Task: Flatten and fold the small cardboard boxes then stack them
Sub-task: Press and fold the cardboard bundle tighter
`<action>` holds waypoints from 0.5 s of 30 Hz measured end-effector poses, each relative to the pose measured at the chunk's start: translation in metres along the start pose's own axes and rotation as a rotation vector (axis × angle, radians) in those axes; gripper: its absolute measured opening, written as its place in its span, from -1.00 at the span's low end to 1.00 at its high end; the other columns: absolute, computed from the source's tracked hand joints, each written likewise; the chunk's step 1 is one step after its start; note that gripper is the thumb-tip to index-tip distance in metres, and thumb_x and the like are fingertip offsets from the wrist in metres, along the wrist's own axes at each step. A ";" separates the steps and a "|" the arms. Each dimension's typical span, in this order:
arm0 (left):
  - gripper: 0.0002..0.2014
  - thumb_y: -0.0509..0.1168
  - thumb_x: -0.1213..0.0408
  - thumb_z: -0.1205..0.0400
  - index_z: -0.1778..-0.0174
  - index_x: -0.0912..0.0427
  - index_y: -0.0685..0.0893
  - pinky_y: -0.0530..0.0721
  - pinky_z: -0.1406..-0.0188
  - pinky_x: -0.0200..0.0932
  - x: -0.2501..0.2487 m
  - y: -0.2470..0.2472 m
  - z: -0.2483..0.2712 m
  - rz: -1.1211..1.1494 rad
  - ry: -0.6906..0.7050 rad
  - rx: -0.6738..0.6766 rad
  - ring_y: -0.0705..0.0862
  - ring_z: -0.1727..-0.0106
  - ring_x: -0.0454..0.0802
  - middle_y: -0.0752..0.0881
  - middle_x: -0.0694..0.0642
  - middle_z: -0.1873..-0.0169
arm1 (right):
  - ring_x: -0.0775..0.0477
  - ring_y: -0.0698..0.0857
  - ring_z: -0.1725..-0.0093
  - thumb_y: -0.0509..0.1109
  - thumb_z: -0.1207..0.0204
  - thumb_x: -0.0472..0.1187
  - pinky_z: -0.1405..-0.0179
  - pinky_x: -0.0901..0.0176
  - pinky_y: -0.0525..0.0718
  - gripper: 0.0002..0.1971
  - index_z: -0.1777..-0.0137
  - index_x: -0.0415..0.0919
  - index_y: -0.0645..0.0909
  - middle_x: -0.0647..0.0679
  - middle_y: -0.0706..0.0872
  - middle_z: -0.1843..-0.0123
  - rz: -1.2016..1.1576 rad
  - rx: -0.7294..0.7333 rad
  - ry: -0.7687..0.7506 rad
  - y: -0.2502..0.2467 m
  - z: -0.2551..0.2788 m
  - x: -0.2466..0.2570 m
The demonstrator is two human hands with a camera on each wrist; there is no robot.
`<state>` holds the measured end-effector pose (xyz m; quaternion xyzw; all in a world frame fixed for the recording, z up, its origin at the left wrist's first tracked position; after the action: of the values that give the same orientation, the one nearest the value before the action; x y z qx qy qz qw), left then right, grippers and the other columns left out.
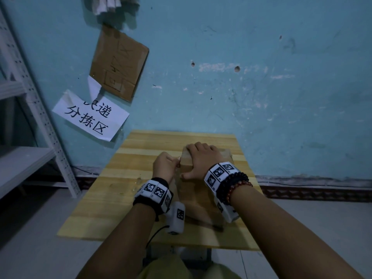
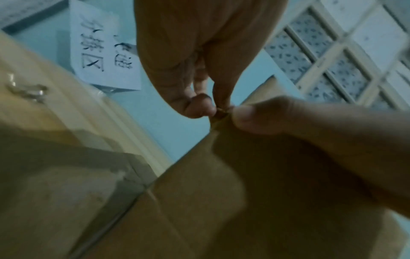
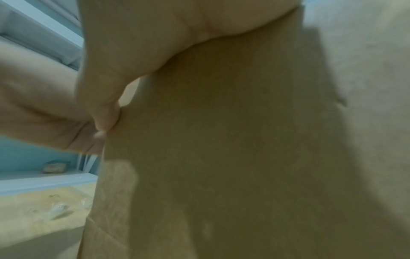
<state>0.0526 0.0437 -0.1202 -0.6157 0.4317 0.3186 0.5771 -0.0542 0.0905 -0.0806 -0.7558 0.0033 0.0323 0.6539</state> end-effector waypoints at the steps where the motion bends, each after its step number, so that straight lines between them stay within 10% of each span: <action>1: -0.63 0.28 0.31 -0.62 0.53 0.15 0.41 0.52 0.24 -0.13 0.002 0.000 -0.001 0.052 -0.024 -0.003 0.55 0.43 0.07 0.57 0.11 0.54 | -0.17 0.40 -0.41 0.35 -0.27 0.37 -0.43 -0.09 0.32 -0.11 -0.50 -0.08 0.19 -0.10 0.40 -0.41 0.002 -0.001 0.000 0.000 0.000 0.000; 6: -0.78 0.23 0.54 -0.61 0.36 0.30 0.59 0.56 0.60 -0.47 0.003 0.004 0.002 0.251 -0.045 0.092 0.56 0.42 -0.07 0.61 0.14 0.41 | -0.18 0.41 -0.40 0.34 -0.28 0.37 -0.42 -0.10 0.33 -0.12 -0.50 -0.08 0.19 -0.10 0.41 -0.41 0.002 0.000 -0.001 0.000 -0.001 0.000; 10: -0.74 0.26 0.63 -0.56 -0.14 0.44 0.66 0.61 0.19 -0.44 0.001 0.004 0.007 0.226 0.028 0.161 0.64 0.03 0.01 0.68 0.21 0.07 | -0.18 0.41 -0.40 0.35 -0.29 0.36 -0.42 -0.09 0.33 -0.13 -0.50 -0.08 0.19 -0.11 0.41 -0.41 -0.004 0.000 -0.005 0.000 0.000 0.000; 15: -0.69 0.27 0.63 -0.55 -0.22 0.50 0.62 0.63 0.05 -0.43 -0.002 0.002 0.010 0.157 0.108 0.139 0.68 -0.12 0.11 0.70 0.31 -0.11 | -0.17 0.40 -0.42 0.36 -0.28 0.37 -0.43 -0.10 0.32 -0.10 -0.52 -0.09 0.17 -0.11 0.40 -0.42 -0.005 -0.005 -0.007 -0.001 -0.001 0.000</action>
<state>0.0506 0.0540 -0.1206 -0.5547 0.5300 0.2987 0.5676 -0.0545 0.0900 -0.0795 -0.7572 -0.0008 0.0335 0.6523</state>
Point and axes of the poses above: each hand's wrist, its own z-axis away from the middle knuckle, its own y-axis out of the palm, x = y × z, the point moved 10 cm from there along -z, towards the middle knuckle
